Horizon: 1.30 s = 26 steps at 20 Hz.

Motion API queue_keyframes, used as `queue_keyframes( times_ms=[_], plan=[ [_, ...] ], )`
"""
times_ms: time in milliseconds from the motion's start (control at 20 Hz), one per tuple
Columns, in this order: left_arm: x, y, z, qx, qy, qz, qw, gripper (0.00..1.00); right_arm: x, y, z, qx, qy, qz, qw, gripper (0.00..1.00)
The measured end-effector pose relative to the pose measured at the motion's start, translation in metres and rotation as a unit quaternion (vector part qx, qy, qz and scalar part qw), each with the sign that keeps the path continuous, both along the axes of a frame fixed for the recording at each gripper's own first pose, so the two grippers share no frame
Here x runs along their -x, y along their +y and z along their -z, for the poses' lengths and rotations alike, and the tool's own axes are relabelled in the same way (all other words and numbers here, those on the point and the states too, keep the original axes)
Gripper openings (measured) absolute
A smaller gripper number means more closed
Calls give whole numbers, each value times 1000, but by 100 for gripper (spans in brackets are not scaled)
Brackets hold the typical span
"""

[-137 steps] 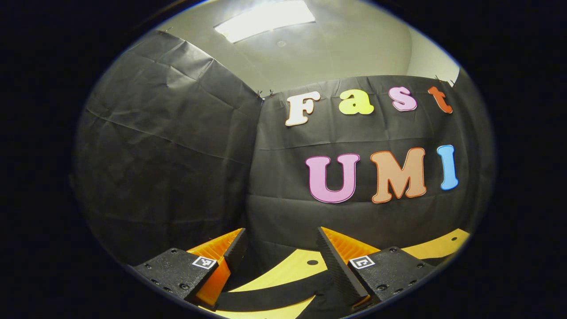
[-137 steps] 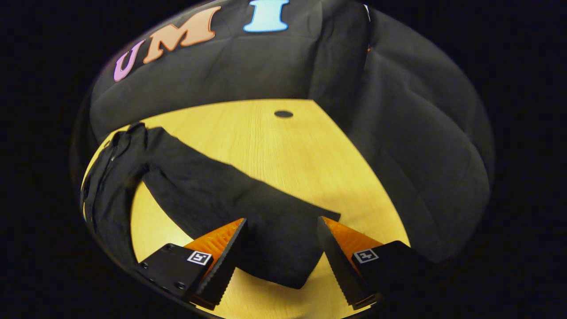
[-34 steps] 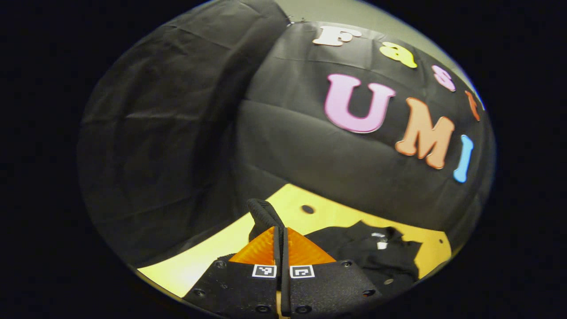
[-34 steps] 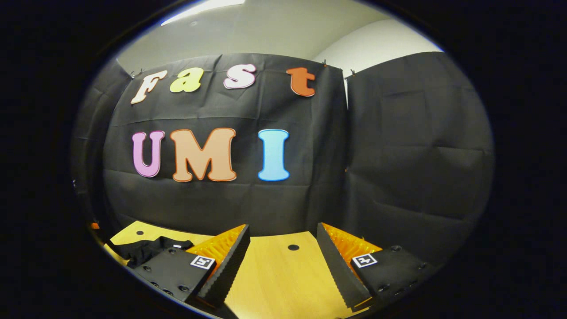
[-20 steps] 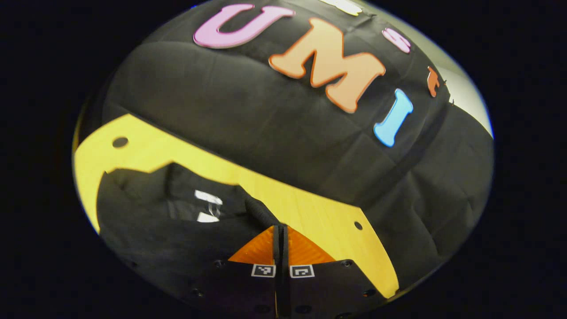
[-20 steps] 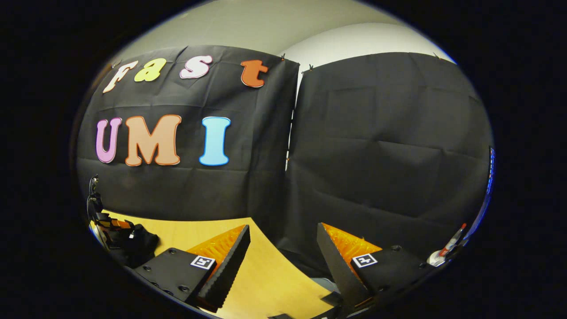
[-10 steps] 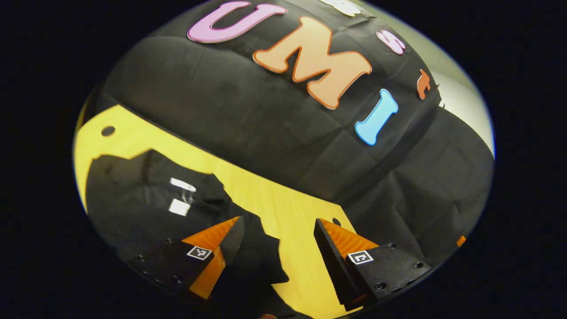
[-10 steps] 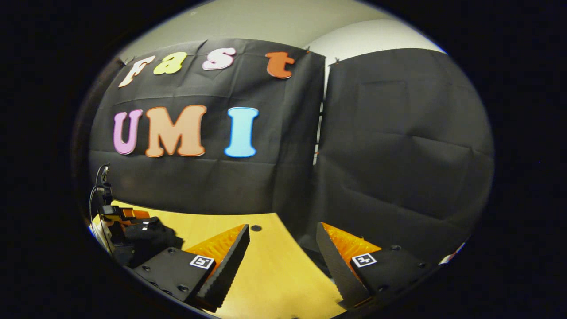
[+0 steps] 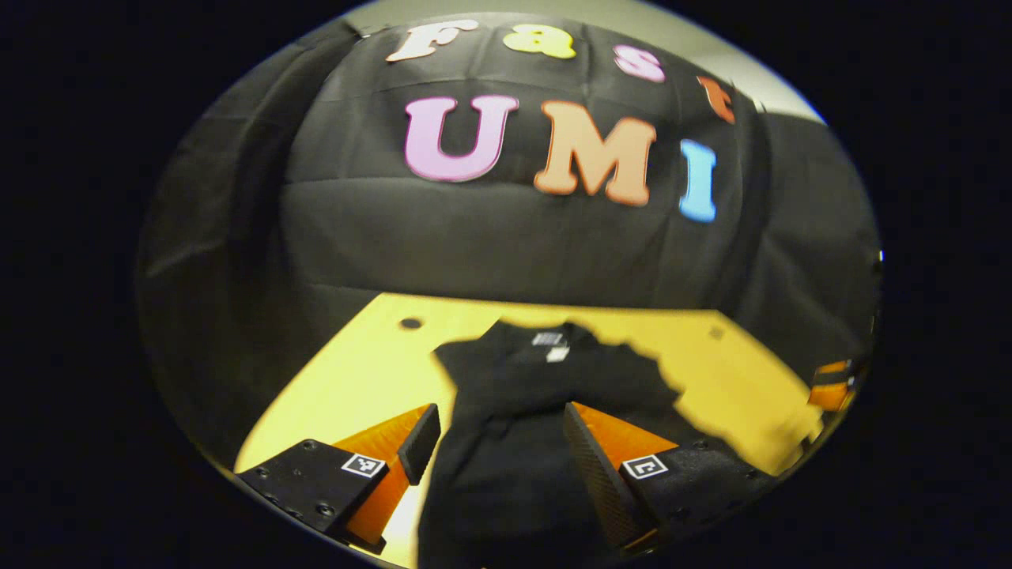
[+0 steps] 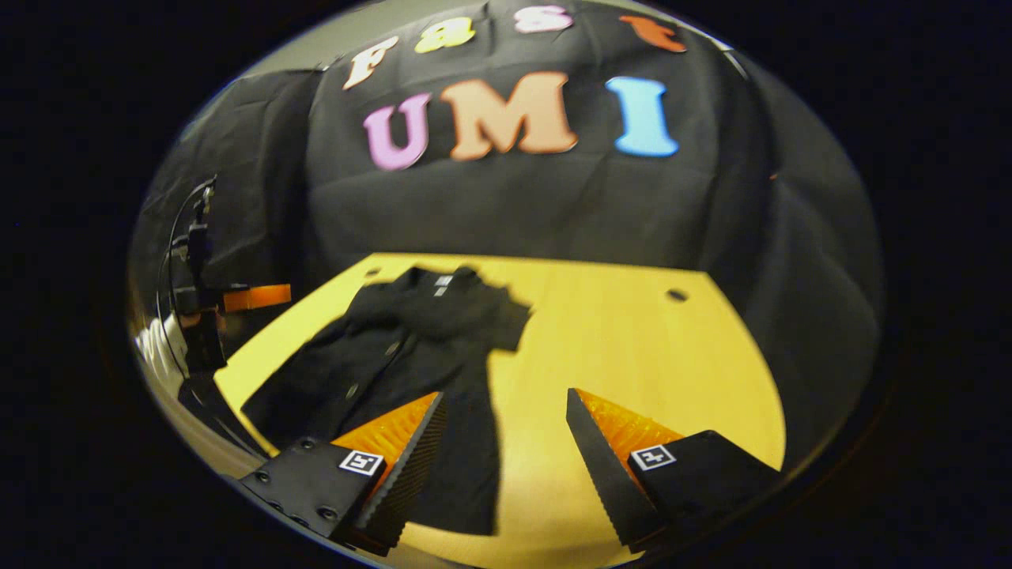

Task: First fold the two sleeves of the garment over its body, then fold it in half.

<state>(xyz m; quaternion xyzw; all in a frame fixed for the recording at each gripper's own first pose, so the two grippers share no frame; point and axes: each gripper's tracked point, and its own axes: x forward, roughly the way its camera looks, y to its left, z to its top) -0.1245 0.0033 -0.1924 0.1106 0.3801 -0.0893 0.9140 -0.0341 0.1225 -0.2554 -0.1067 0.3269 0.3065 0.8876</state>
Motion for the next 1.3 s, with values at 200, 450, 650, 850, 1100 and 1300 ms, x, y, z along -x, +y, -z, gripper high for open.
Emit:
queue_keyframes(
  times_ms=[200,450,650,850,1100,1300],
  plan=[
    [101,26,34,-28,86,-39,995,93,28,19,64,78,45,-73,993,97],
    [161,26,80,-13,166,-85,982,95,24,22,72,124,76,-93,985,97],
    [167,34,86,-41,142,-69,987,94,29,19,68,101,74,-71,990,100],
    [165,31,86,-33,133,-63,989,89,41,26,71,94,75,-72,990,92],
    [169,19,80,-27,146,-29,989,47,53,41,69,82,93,-92,988,33],
    [164,15,84,-40,158,-31,986,4,51,43,65,84,120,-92,985,17]
  ],
)
